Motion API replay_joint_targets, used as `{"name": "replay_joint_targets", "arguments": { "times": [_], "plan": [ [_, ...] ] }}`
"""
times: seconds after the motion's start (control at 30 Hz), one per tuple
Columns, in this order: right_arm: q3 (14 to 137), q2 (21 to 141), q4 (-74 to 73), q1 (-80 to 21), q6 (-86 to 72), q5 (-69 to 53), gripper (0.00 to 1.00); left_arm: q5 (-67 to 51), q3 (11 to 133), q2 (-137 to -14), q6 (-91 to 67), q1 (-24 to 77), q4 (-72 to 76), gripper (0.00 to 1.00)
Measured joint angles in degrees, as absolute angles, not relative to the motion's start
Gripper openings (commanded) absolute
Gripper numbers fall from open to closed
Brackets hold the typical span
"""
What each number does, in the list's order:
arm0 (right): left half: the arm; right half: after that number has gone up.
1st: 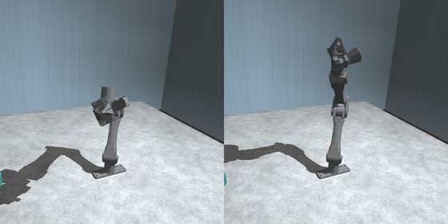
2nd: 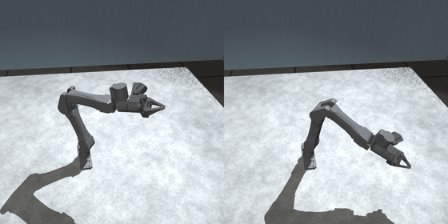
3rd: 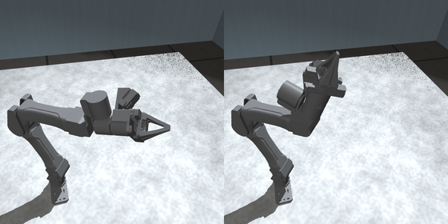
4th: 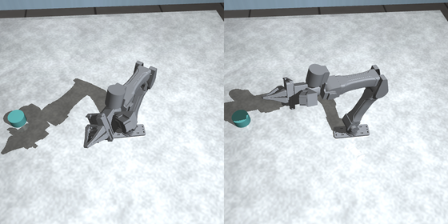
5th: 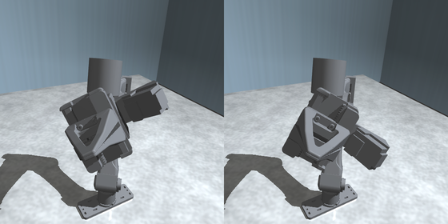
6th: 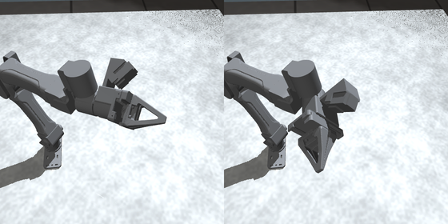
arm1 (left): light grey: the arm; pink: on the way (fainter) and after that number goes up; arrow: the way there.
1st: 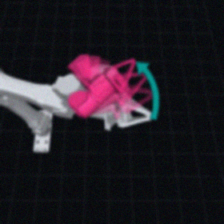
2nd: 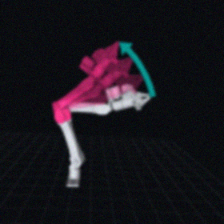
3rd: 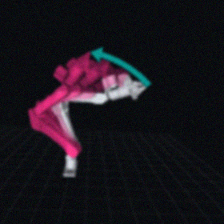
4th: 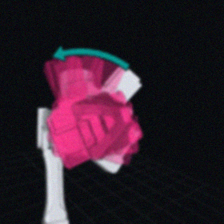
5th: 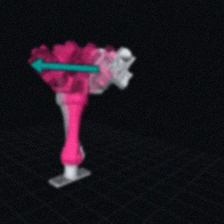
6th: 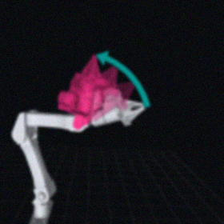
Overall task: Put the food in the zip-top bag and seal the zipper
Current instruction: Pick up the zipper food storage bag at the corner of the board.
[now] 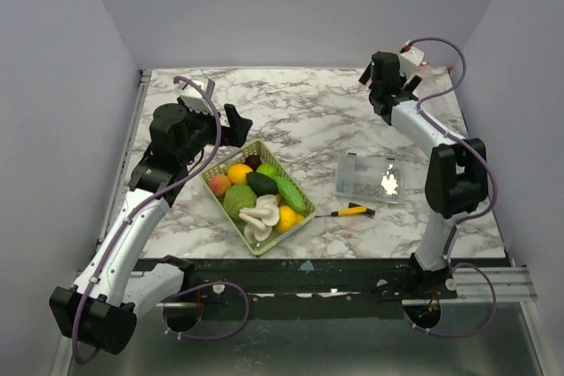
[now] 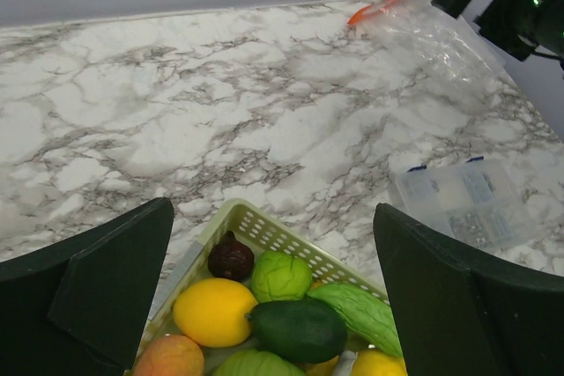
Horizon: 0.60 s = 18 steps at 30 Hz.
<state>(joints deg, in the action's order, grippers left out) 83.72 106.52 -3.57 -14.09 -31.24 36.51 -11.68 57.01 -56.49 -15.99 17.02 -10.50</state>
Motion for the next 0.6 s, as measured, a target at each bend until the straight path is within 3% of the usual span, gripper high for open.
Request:
{"name": "replay_joint_targets", "arguments": {
  "times": [0.27,0.43,0.6],
  "plan": [
    [105.43,126.54,-2.70,-11.16,-28.47,37.54,1.00,-11.64,57.87,-55.55,-13.87,22.33,-12.29,0.98],
    [116.11,137.12,-4.64,-8.75,-14.02,34.04,1.00,-11.64,58.26,-55.40,-13.28,22.74,-12.67,0.98],
    [118.17,141.03,-7.11,-7.88,2.61,33.69,1.00,-11.84,58.39,-55.44,-13.34,22.74,-12.78,0.98]
  ]
}}
